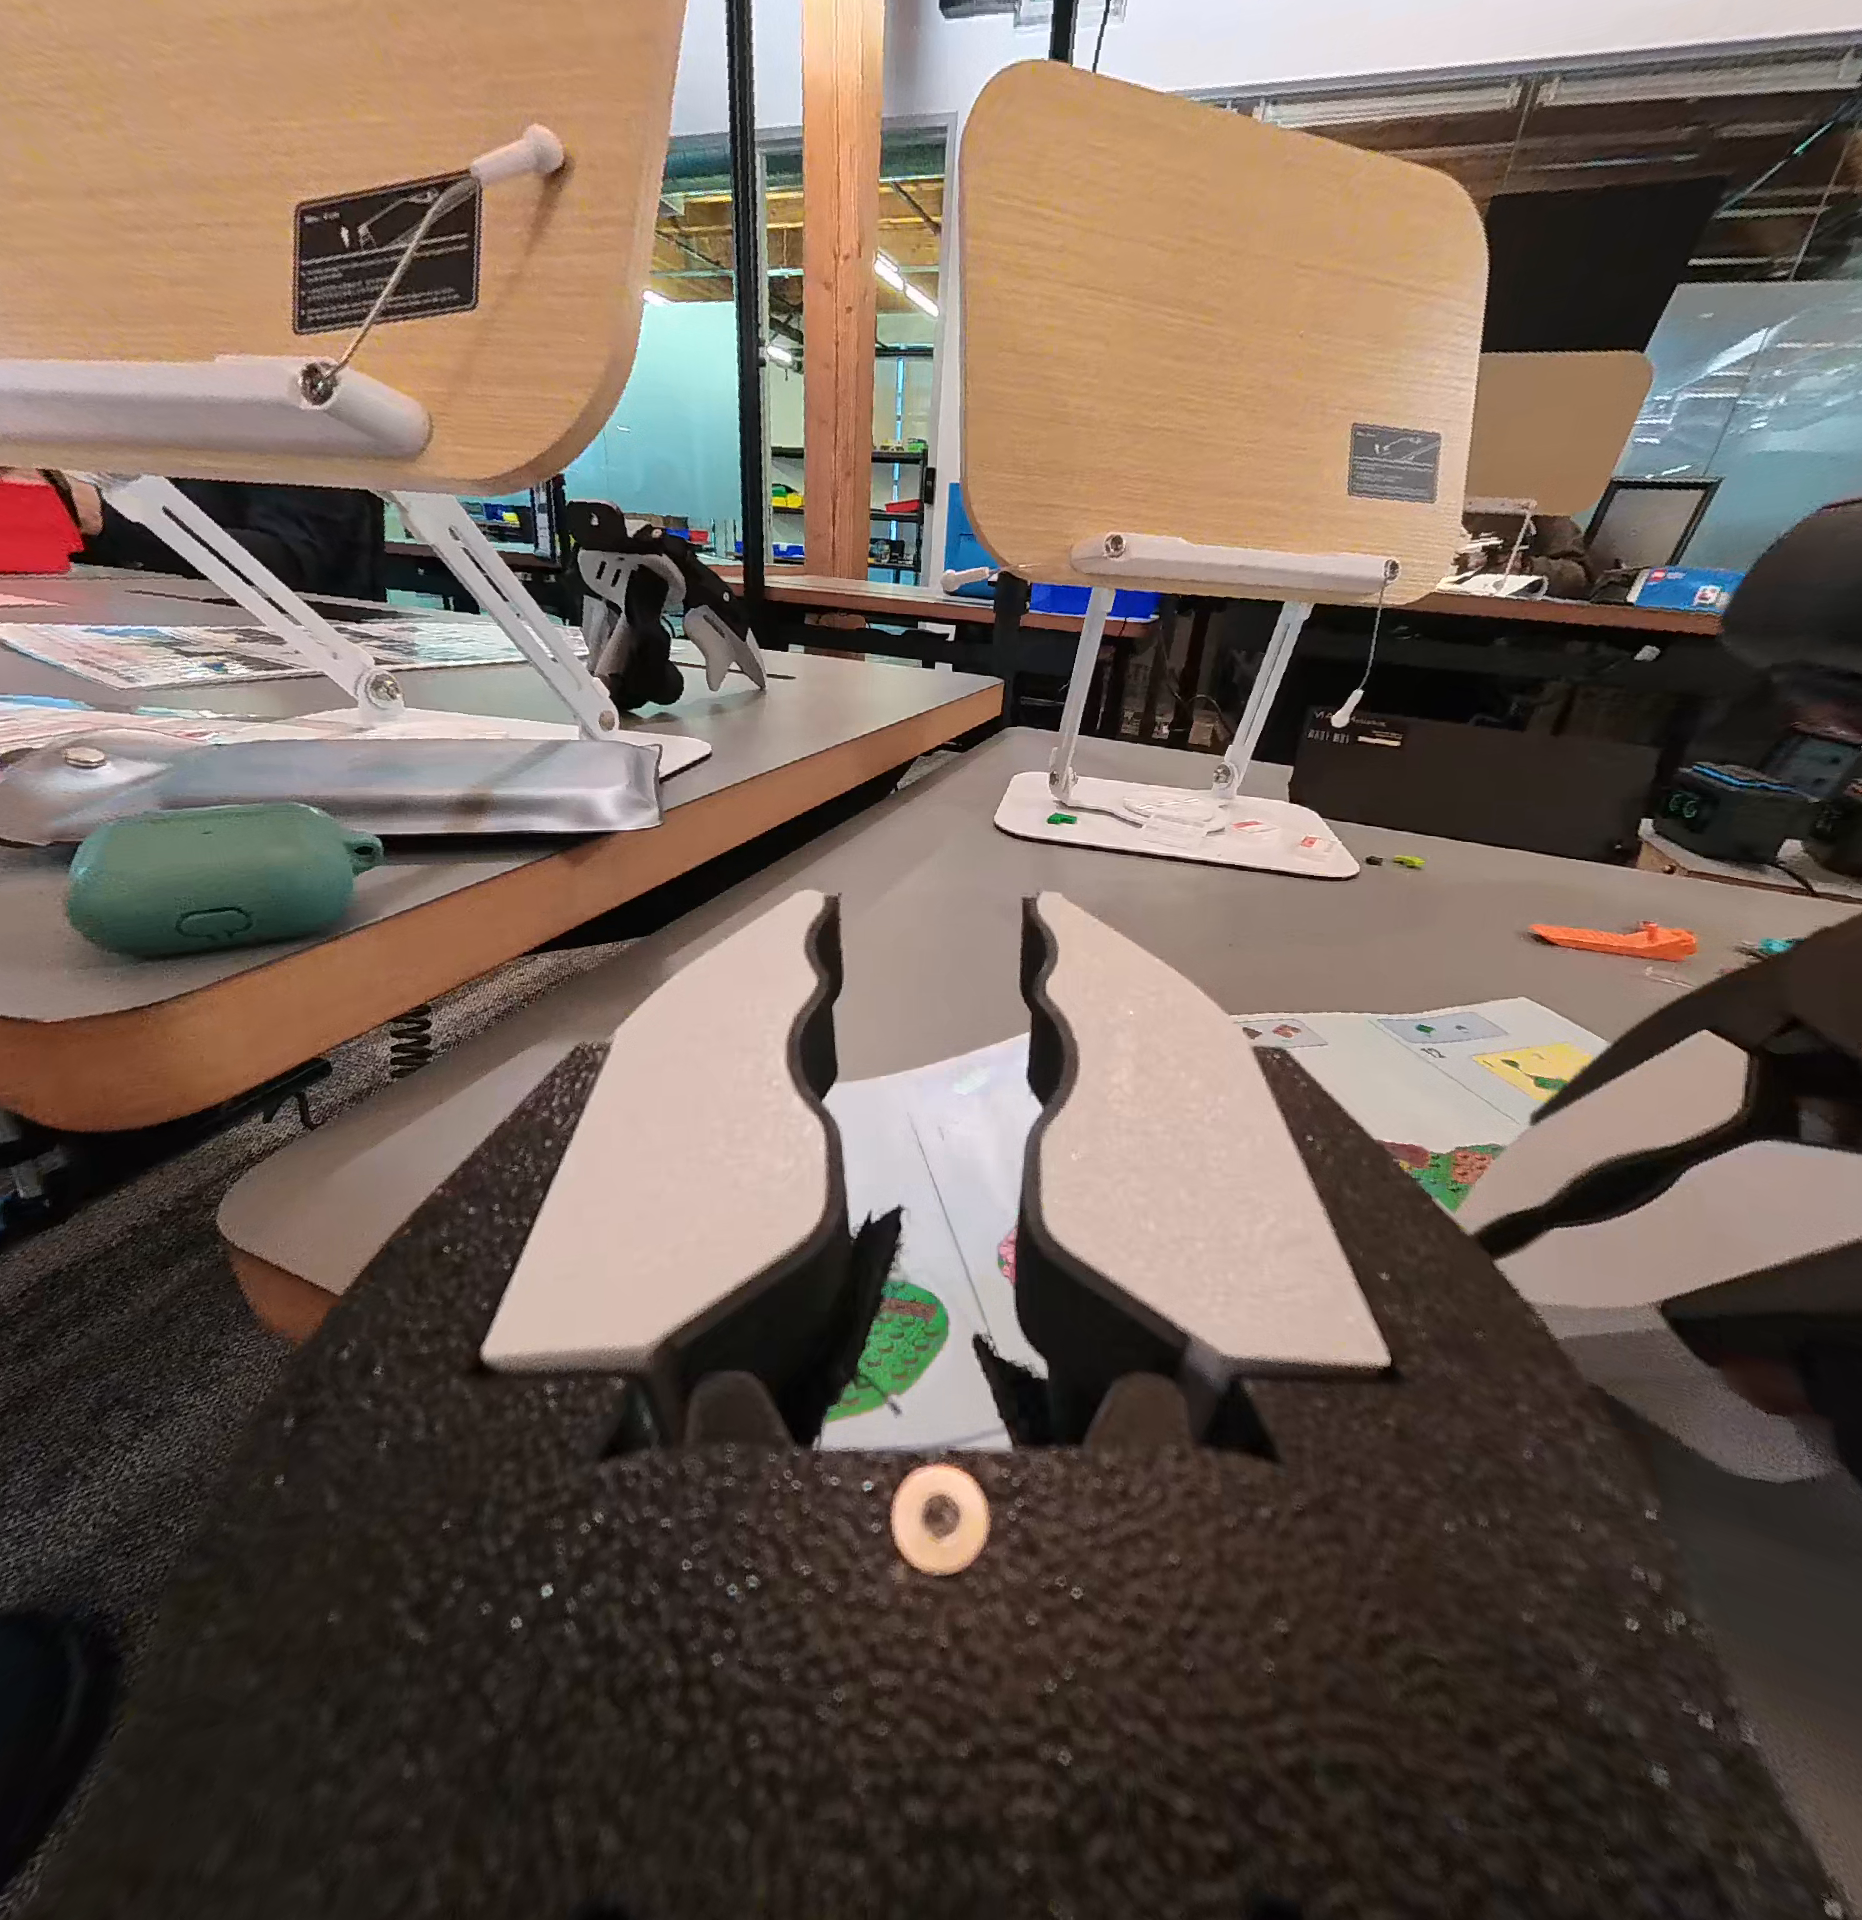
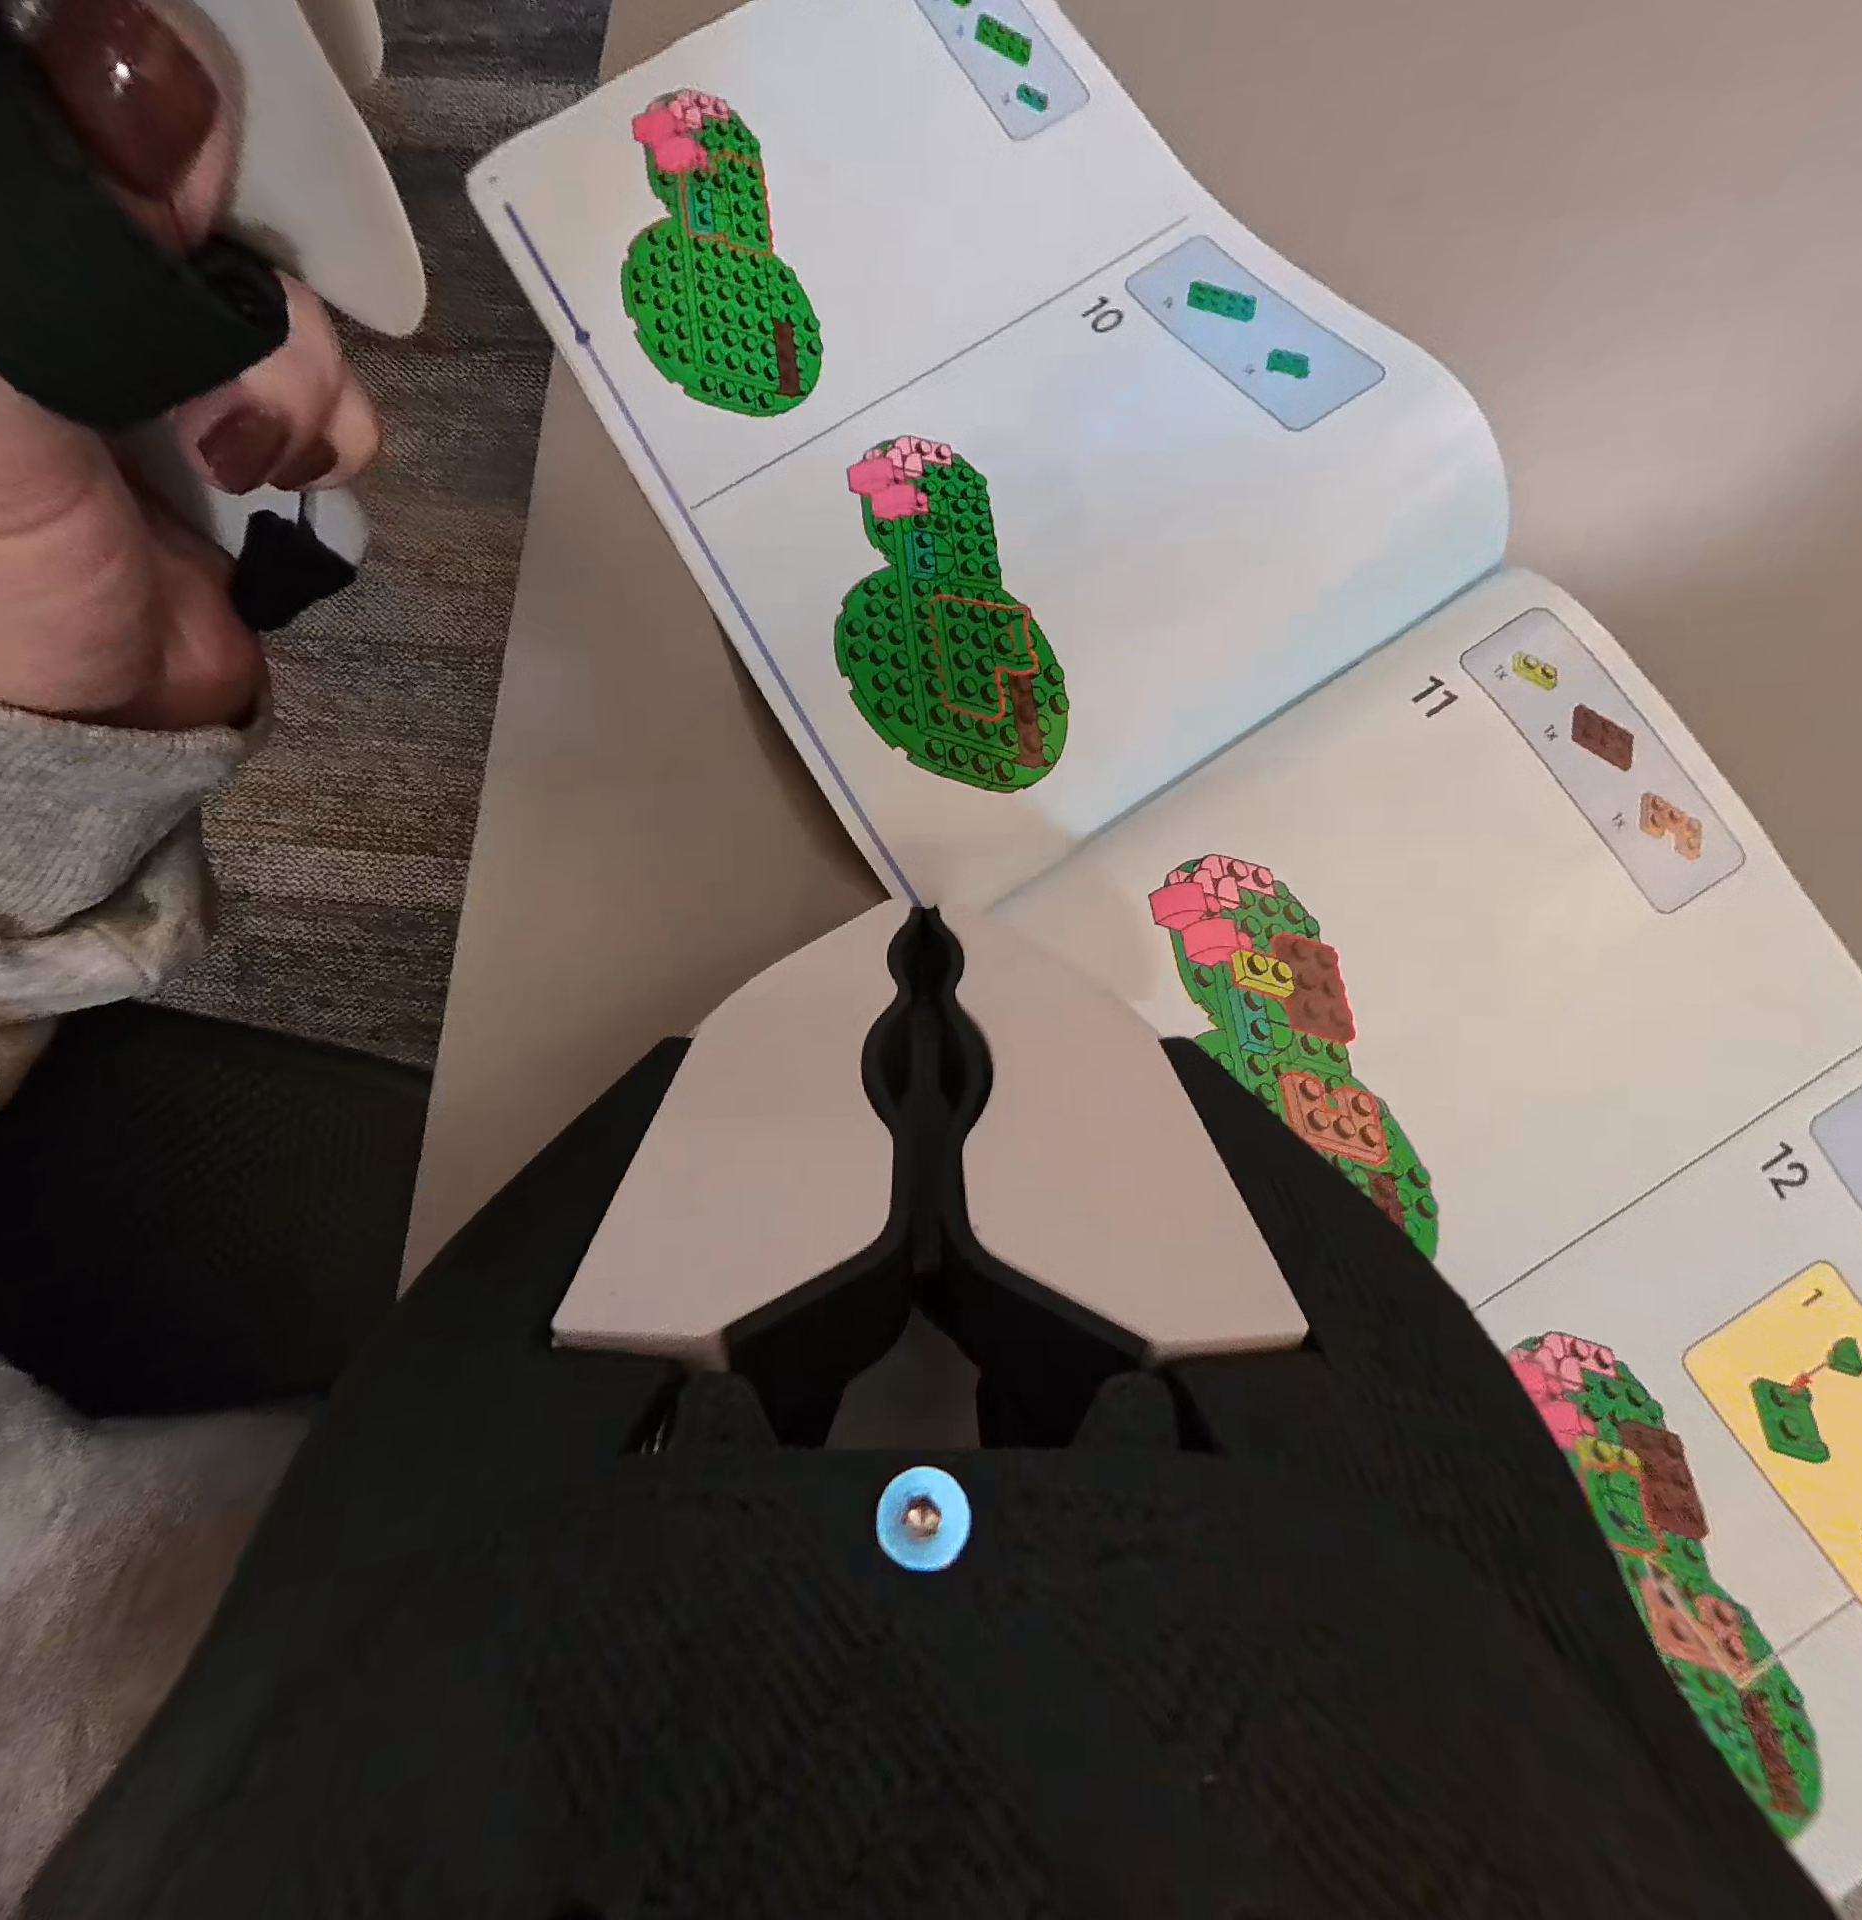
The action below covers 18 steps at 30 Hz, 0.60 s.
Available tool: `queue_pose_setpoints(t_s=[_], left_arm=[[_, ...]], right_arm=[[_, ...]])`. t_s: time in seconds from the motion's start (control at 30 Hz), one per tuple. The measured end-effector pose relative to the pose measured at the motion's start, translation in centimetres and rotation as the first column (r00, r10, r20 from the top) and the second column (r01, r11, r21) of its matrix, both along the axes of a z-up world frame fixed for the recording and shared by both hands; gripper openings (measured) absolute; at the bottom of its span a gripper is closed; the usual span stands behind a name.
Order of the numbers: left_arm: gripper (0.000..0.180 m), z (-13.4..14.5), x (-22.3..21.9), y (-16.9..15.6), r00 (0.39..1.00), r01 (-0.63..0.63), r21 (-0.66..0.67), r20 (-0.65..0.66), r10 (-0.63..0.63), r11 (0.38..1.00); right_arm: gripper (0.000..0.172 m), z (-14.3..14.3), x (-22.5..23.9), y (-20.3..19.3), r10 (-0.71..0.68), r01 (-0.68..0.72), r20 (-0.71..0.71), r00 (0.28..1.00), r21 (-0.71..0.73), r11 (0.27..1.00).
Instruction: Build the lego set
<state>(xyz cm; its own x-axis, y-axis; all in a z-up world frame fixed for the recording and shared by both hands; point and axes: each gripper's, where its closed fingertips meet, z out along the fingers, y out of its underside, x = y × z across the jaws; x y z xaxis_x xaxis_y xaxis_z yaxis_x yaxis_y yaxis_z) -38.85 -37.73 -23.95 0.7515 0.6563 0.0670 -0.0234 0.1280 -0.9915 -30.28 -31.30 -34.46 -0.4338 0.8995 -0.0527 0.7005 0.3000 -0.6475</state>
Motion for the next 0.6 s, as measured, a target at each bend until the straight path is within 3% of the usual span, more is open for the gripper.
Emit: queue_pose_setpoints(t_s=[0.13,0.3,0.43,0.53,0.6], left_arm=[[0.033,0.0,0.3,0.2,1.0,0.008,-0.013,-0.011,-0.008,1.0],[0.033,-0.3,0.5,0.5,1.0,0.018,-0.033,-0.022,-0.018,0.999],[0.033,0.1,1.1,0.9,0.998,0.018,-0.062,-0.065,-0.022,0.998],[0.033,0.5,1.9,1.3,0.994,0.033,-0.076,-0.105,-0.041,0.997],[0.033,1.0,2.7,1.8,0.989,0.056,-0.083,-0.131,-0.067,0.995]], right_arm=[[0.0,0.9,0.4,0.5,-0.034,0.034,-0.025,0.999,-0.028,0.999],[0.0,11.5,2.8,1.6,-0.116,0.048,-0.324,0.939,-0.21,0.976],[0.0,17.0,8.7,6.7,-0.149,0.109,-0.527,0.837,-0.107,0.988],[0.0,17.9,14.7,11.9,-0.178,0.229,-0.568,0.804,0.018,0.973],[0.004,17.1,19.5,15.8,-0.213,0.326,-0.532,0.819,0.127,0.937]])
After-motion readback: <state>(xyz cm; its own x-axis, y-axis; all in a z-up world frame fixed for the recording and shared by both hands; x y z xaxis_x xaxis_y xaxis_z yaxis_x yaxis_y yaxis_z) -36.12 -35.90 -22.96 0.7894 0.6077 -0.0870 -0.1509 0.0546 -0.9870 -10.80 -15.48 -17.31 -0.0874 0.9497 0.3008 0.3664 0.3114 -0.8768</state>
